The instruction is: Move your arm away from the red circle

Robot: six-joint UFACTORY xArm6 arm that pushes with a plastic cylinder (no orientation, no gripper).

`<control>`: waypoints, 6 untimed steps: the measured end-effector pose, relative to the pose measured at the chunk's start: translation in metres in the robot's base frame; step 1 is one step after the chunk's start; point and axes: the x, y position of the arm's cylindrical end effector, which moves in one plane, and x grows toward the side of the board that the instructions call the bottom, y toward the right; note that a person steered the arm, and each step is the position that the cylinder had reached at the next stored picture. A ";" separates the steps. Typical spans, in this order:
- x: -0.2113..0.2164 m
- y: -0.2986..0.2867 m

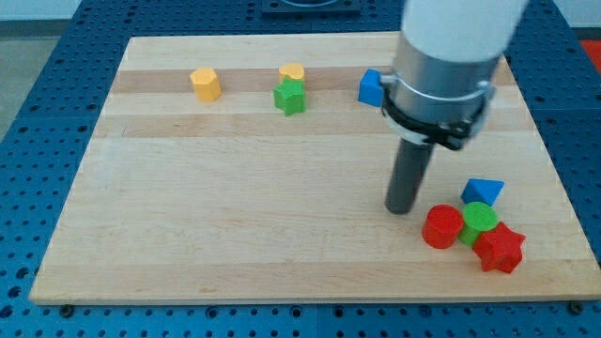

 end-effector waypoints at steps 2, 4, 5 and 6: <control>-0.058 -0.090; -0.093 -0.187; -0.112 -0.237; -0.134 -0.284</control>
